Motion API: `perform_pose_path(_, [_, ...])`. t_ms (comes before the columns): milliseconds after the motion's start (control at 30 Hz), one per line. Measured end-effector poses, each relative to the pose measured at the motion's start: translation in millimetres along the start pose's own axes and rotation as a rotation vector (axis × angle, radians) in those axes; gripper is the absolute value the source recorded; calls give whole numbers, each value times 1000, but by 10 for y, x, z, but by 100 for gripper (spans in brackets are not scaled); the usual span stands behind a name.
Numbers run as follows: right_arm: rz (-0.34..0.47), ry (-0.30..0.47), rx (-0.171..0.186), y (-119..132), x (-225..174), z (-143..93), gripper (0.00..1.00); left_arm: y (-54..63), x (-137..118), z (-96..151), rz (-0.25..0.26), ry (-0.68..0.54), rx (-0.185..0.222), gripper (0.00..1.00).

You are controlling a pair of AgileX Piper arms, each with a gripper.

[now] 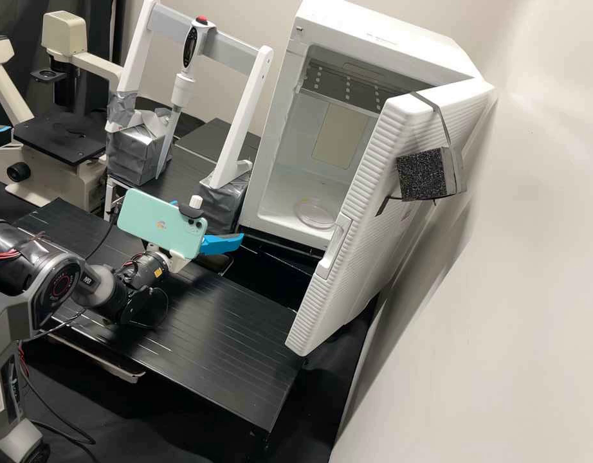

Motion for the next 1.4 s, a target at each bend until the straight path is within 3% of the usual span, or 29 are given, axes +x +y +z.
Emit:
perform_pose_path(267, [3,0,0,-3,-15,13,100,0,0,0,0,0,0,100])
perform_pose_path(433, [20,-36,-2,63,-250,132,100,0,0,0,0,0,0,100])
perform_pose_path(667, [104,-41,35,384,-619,373,100,0,0,0,0,0,0,100])
perform_pose_path(833, [189,-91,62,661,-695,616,100,0,0,0,0,0,0,100])
perform_pose_path(967, [253,-120,64,897,-573,773,100,0,0,0,0,0,0,100])
perform_pose_path(1133, [290,-103,98,1115,-329,827,100,0,0,0,0,0,0,100])
perform_pose_path(1333, [250,-51,162,1333,93,807,100,0,0,0,0,0,0,100])
perform_pose_path(1400, [227,-27,168,1371,228,776,100,0,0,0,0,0,0,100])
